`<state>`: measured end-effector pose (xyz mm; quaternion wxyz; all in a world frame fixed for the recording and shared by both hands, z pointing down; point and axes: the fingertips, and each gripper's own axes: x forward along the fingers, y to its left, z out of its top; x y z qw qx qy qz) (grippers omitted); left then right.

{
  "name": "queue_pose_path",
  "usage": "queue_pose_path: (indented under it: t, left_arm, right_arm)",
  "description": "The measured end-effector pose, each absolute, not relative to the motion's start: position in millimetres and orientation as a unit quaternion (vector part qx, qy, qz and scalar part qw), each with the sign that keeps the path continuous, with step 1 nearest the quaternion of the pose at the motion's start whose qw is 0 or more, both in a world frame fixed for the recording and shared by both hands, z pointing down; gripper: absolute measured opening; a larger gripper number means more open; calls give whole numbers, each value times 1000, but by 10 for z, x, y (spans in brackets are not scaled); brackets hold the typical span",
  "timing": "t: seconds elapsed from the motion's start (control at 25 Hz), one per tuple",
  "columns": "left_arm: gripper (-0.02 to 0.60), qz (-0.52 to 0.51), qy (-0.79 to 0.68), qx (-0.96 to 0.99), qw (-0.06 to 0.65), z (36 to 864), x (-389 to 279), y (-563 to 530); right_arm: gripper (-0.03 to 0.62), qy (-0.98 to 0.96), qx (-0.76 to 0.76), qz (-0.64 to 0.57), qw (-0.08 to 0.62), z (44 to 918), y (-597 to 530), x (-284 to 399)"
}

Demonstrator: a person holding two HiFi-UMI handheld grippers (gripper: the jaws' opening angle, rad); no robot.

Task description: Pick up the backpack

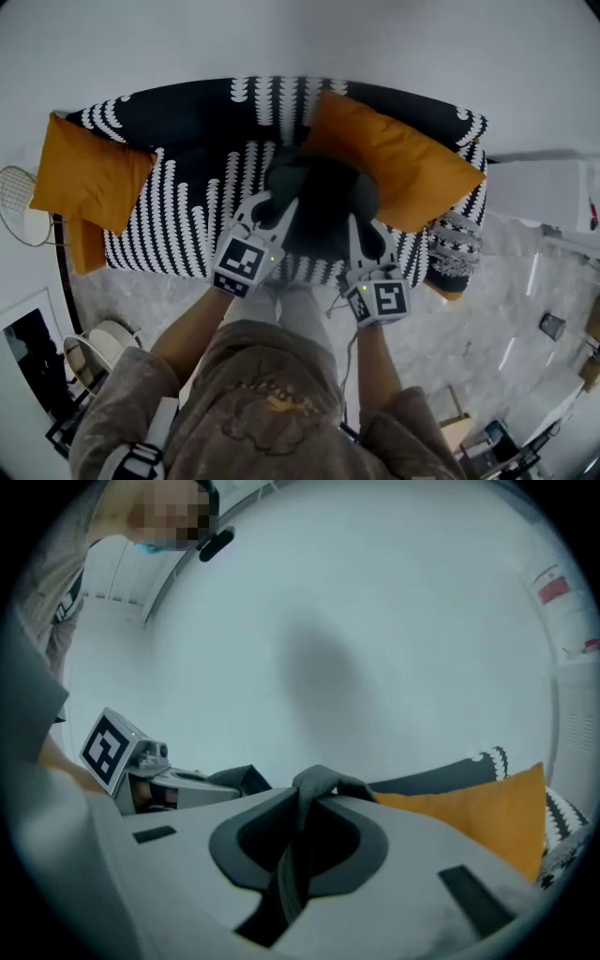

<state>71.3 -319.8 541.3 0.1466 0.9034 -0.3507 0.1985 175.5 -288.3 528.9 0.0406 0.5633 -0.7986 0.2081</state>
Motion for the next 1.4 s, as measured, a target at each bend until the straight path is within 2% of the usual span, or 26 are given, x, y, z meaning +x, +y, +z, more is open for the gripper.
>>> queue_pose_path:
  t: [0.12,0.4,0.88,1.12,1.4]
  left_arm:
    - [29,180,-350,907,146,5058,700,-3024]
    - [28,146,-372,904,148,4420,613,-2543]
    - [29,87,-386,917,58,3218,382,-1966]
    - [29,83,-362,927,50,2993,133,-1343]
    - [29,80,-325,941,43,2997,-102,-241]
  right_arm:
    - [26,-806,559,194,12,4833,-2769,1757]
    - [26,-832,528,171,-3,4232,-2176,1576]
    - [26,-861,498,83,-59,3148,-1524,1400]
    - [26,-857,503,74,-87,2912,-1028,1183]
    - [28,-849,512,91,-94,2919,57,967]
